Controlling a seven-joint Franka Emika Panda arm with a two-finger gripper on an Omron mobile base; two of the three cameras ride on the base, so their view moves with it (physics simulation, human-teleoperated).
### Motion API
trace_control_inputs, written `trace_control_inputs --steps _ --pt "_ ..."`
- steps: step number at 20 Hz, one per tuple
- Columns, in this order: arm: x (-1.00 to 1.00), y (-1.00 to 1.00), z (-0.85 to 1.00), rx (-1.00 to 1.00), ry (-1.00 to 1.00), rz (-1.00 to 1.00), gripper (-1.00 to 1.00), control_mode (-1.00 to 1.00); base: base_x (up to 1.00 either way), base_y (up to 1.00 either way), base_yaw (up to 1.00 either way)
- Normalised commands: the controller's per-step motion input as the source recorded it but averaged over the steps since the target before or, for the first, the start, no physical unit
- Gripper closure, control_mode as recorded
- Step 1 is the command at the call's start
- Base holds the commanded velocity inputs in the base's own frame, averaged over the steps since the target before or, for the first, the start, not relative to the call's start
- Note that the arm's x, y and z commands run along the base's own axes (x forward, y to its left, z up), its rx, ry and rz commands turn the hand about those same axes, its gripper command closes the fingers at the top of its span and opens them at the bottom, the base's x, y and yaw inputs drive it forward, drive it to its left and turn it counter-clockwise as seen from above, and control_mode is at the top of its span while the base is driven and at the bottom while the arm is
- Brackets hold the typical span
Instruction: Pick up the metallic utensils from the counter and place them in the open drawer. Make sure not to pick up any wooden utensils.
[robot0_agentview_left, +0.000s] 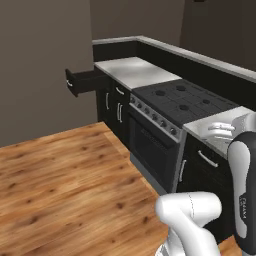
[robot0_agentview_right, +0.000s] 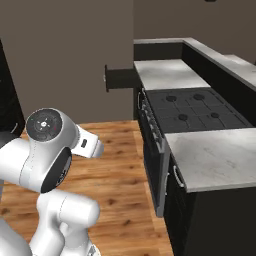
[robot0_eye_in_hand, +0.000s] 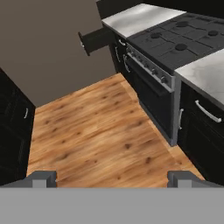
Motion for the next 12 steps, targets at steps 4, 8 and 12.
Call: trace_control_inputs --steps 4,8,12 --pt "0.00 0.00 0.00 0.00 0.00 0.00 -1.00 1.00 -1.00 -0.70 0.00" --pt "0.00 0.00 0.00 0.00 0.00 0.00 -1.00 1.00 -0.46 -1.00 0.07" --pt "0.00 0.00 0.00 0.00 0.00 0.00 -1.00 1.00 0.00 -1.00 0.24"
